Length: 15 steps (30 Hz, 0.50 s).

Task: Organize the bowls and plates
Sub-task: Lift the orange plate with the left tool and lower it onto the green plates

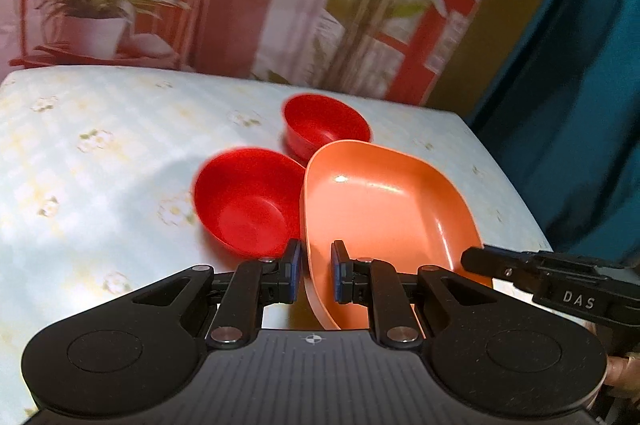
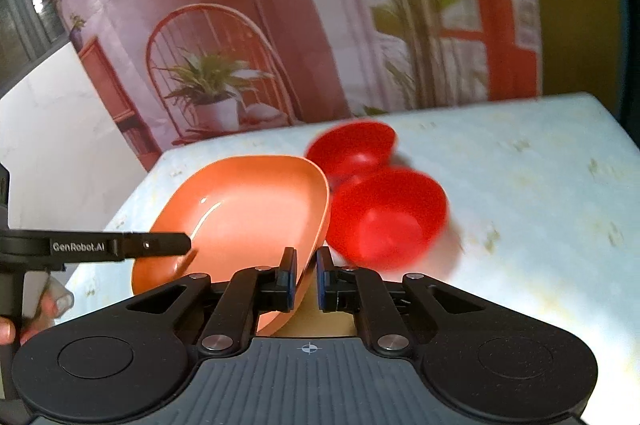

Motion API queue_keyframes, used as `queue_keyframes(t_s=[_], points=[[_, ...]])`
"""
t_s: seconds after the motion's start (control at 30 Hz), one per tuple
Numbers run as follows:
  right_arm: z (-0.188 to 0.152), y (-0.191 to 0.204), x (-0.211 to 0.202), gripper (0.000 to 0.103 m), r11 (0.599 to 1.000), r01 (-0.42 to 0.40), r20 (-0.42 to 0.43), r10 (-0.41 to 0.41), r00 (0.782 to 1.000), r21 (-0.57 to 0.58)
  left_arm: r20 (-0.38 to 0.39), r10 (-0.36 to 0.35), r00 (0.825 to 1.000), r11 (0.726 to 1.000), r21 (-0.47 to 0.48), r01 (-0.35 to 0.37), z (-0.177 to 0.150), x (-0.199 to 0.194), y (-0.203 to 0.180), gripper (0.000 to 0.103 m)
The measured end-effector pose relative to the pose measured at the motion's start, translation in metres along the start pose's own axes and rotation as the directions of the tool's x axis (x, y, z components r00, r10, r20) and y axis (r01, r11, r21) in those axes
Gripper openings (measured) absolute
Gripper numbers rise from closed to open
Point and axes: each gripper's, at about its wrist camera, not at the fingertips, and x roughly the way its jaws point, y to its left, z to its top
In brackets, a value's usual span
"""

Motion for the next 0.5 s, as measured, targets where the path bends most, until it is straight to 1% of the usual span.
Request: queue_keyframes(t_s=[0.17, 0.5], points=[[-0.026, -0.014, -0.015, 0.01, 0.998, 0.027, -0.021, -0.025, 0.999, 0.055, -0.03, -0.018, 0.999, 1.0, 0.025, 0.018, -0.013, 0.008, -0.011, 0.017], [-0.05, -0.021, -0.02, 0.01, 0.994, 0.051, -0.048, -0.046, 0.998, 0.102, -0.096, -0.024, 0.995, 0.999, 0.025, 0.027, -0.032, 0.023, -0.011, 0.017]])
